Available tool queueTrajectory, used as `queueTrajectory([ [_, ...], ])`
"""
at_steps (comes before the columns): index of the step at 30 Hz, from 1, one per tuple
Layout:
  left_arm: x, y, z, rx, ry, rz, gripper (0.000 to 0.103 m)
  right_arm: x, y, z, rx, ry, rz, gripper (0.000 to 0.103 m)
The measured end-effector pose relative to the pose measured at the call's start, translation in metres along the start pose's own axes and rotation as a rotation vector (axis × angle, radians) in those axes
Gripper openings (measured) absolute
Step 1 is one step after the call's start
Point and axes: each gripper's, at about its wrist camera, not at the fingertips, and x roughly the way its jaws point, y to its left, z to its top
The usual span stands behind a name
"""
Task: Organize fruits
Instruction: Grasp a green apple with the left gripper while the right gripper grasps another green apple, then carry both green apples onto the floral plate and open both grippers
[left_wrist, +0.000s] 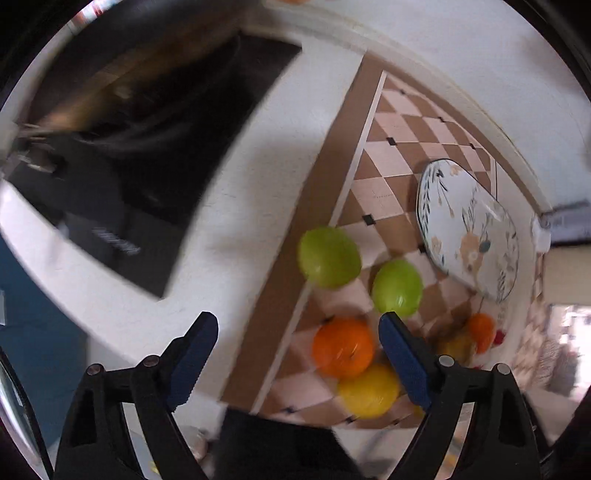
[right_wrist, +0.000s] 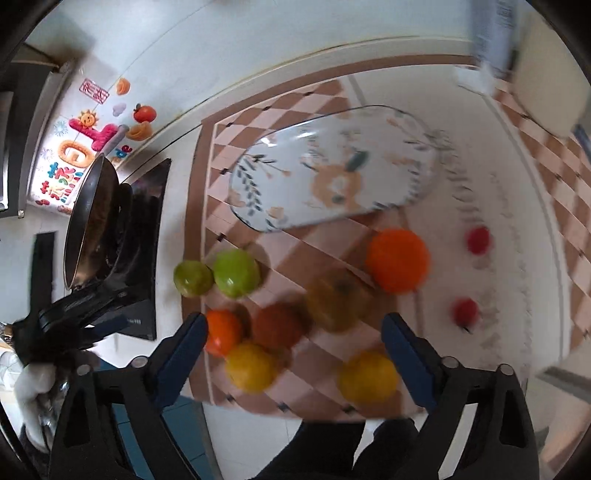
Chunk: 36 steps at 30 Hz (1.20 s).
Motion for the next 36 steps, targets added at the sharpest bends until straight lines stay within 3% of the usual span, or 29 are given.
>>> queueTrajectory([
  [2,0.025,0.001,0.019,-0.033,0.072,-0.049,0.084,0.017,0.011,0.012,-0.01,0.02,-0.006,0.086],
  [3,0.041,0.0,0.027,-0.05,0.12,-0.073,0.072,0.023,0.015,0.016,-0.012,0.029,-0.011,0.085],
  [4,0.05,0.0,0.032,-0.06,0.151,-0.091,0.068,0.031,0.019,0.02,-0.014,0.042,-0.018,0.085],
  [8,0.079,-0.004,0.043,-0.079,0.223,-0.112,0.061,0.056,0.03,0.028,-0.023,0.083,-0.036,0.085],
  [9,0.083,-0.005,0.045,-0.079,0.223,-0.11,0.056,0.062,0.032,0.03,-0.027,0.092,-0.043,0.085],
  [13,0.084,-0.009,0.051,-0.04,0.191,-0.123,0.055,0.083,0.038,0.036,-0.025,0.126,-0.043,0.085],
  [19,0.076,-0.015,0.054,0.121,0.125,-0.003,0.055,0.114,0.058,0.044,-0.046,0.179,-0.018,0.08],
  [26,0.076,0.002,0.071,0.103,0.163,-0.071,0.055,0.153,0.076,0.05,-0.089,0.255,-0.015,0.073],
  [30,0.078,0.011,0.083,0.079,0.181,-0.104,0.055,0.17,0.08,0.051,-0.108,0.291,-0.003,0.062],
  [36,0.076,0.013,0.088,0.098,0.158,-0.095,0.055,0.175,0.094,0.045,-0.163,0.306,-0.024,0.059],
])
